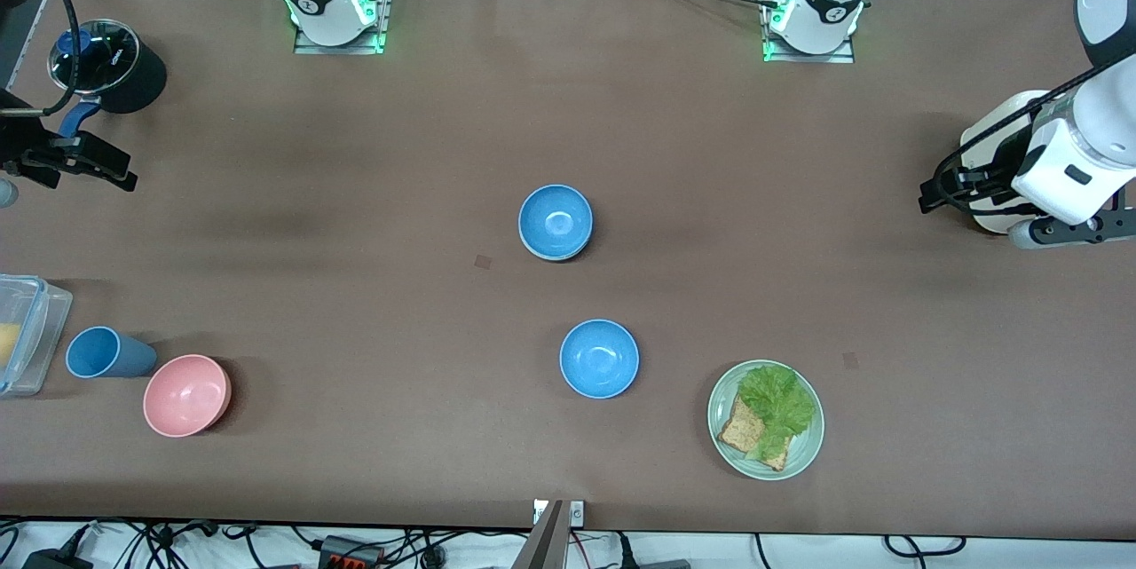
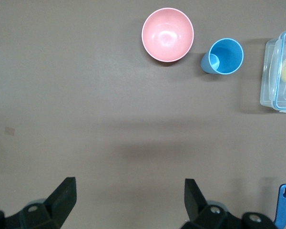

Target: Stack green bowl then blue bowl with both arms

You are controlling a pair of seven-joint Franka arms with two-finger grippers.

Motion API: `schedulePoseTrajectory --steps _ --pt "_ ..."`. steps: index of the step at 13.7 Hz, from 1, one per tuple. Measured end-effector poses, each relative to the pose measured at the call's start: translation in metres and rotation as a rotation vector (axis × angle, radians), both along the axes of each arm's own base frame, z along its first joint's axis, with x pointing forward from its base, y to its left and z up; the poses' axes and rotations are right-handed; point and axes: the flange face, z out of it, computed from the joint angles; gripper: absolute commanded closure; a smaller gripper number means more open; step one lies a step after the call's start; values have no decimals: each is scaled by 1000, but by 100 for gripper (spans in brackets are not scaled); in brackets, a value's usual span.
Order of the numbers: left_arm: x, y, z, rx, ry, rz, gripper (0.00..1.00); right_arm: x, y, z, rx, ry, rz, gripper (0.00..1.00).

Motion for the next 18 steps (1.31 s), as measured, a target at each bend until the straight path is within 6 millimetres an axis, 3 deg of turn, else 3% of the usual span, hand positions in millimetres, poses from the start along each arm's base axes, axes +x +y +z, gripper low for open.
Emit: schedulePoseTrajectory --steps 5,10,18 --pt "-19 -7 5 -3 -41 -13 0 0 0 0 0 -1 0 0" --pt "-24 -17 2 -4 -12 -89 0 0 0 1 0 -2 0 0" --pt "-29 -14 -2 -11 25 -193 0 0 0 1 0 -3 0 0"
